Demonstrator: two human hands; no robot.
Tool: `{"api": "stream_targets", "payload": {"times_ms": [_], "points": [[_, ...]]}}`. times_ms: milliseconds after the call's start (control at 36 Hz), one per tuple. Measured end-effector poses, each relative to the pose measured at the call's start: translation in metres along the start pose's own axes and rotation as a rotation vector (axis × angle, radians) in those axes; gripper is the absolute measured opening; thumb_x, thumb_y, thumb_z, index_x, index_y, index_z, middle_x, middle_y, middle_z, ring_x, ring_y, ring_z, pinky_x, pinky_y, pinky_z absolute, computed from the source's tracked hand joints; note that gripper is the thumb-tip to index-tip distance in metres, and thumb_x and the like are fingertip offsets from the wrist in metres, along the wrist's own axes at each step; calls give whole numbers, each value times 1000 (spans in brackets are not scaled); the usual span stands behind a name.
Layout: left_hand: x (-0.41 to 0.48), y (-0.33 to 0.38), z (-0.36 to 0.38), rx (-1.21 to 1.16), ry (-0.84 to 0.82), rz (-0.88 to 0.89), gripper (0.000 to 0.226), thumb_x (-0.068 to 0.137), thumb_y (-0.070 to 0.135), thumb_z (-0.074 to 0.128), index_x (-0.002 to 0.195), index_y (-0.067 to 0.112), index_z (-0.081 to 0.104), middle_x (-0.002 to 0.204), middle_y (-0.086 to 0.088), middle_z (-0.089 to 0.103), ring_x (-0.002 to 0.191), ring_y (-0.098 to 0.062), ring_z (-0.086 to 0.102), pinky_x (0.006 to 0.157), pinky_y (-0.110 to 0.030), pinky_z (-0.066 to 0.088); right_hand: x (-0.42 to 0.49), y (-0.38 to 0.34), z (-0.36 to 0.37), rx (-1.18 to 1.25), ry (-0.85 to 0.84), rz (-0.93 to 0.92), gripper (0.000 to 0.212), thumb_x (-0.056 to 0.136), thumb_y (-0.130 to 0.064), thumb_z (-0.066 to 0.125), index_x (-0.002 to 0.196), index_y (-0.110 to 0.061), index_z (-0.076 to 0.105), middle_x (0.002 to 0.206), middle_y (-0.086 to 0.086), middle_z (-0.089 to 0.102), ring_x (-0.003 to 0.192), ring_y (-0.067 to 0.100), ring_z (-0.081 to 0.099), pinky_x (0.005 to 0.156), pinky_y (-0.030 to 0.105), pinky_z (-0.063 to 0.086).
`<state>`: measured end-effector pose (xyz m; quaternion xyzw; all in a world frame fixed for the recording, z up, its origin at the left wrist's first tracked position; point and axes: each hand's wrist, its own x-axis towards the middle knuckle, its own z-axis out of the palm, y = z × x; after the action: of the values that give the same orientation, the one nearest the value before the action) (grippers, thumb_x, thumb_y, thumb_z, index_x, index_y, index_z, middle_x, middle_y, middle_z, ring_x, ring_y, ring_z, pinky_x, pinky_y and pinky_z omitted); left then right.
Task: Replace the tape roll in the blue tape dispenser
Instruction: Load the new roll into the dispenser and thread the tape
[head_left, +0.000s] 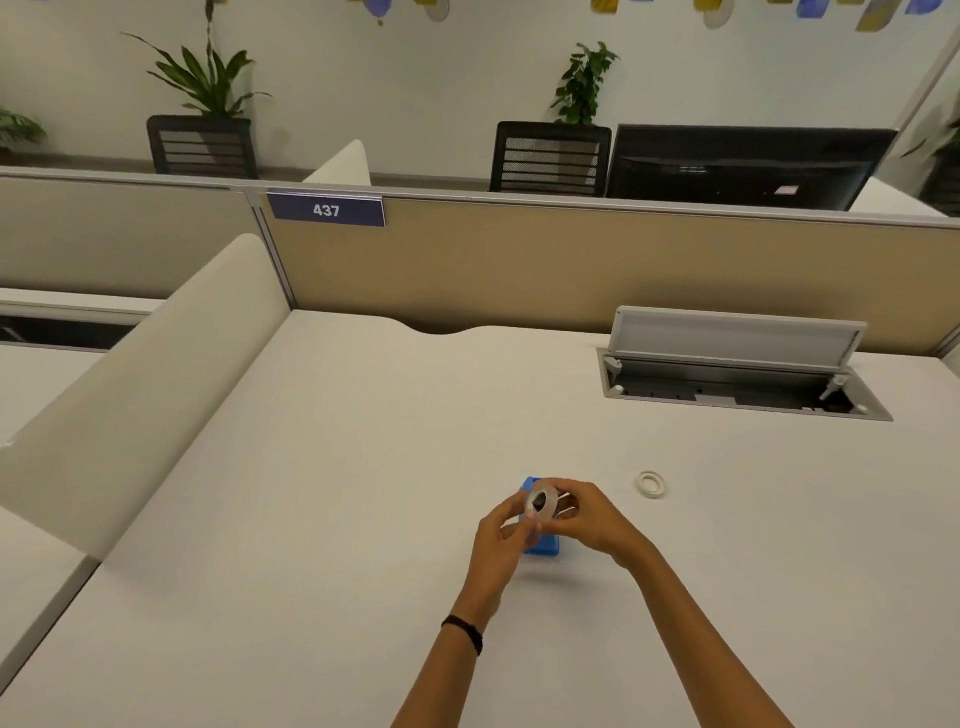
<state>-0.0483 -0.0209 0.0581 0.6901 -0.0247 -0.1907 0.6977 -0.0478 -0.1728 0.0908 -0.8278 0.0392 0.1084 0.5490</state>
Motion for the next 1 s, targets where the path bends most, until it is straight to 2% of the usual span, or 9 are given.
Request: {"api": "stream_targets", "payload": {"times_ms": [83,194,333,444,556,667,806,917,1000], "points": [[0,4,4,-37,40,-2,39,89,33,58,126,21,55,114,-2,67,95,-13,68,78,-28,58,-2,-5,3,-8,-47,-8,35,70,-13,76,100,-26,64,97,2,69,88,16,64,74,20,54],[1,8,6,-92,138,-19,30,87,32,61,114,20,64,104,-1,70,90,-12,69,66,-21,57,-6,-9,3,-14,-62,-18,35,71,-17,77,102,-26,64,99,-1,67,89,15,63,71,15,53],[1,9,3,-148,155,-39,28,84,30,64,108,15,68,105,-8,70,96,-22,68,74,-29,59,-12,-8,0,55,-52,-9,43,74,-16,74,114,-26,60,107,0,68,96,14,64,78,19,54],[-3,14,4,-210,173,-29,25,84,25,65,105,14,69,103,-6,70,95,-21,67,66,-20,57,-18,-6,-1,154,-24,-9,33,81,-12,65,110,-28,62,108,0,69,98,12,65,86,25,53],[-6,16,5,-230,178,-17,21,85,23,63,104,15,69,104,-5,70,96,-20,67,64,-18,55,-23,-4,1,191,18,-15,27,86,-11,60,110,-21,63,108,1,69,99,11,65,82,18,54],[-9,16,7,-212,181,-5,19,84,23,64,102,18,69,103,-3,70,93,-17,67,64,-20,56,-24,-5,3,224,65,-6,19,85,-14,60,103,-19,65,102,2,69,92,13,67,76,19,55],[-10,17,9,-169,257,66,26,85,20,64,110,15,62,102,-3,69,93,-17,66,61,-19,56,-23,-1,8,298,123,35,17,80,-21,67,97,-19,68,102,8,69,91,19,67,84,28,54],[-11,19,9,-153,237,124,16,86,14,62,102,16,62,99,-2,69,87,-13,69,61,-19,56,-23,1,12,349,123,35,23,80,-26,67,103,-22,67,108,8,67,97,22,66,92,39,52],[-10,18,9,-128,220,157,17,89,17,58,103,23,65,102,2,69,94,-16,67,66,-18,56,-25,-2,15,366,109,27,23,84,-26,61,106,-20,66,109,10,68,97,23,67,91,39,53]]}}
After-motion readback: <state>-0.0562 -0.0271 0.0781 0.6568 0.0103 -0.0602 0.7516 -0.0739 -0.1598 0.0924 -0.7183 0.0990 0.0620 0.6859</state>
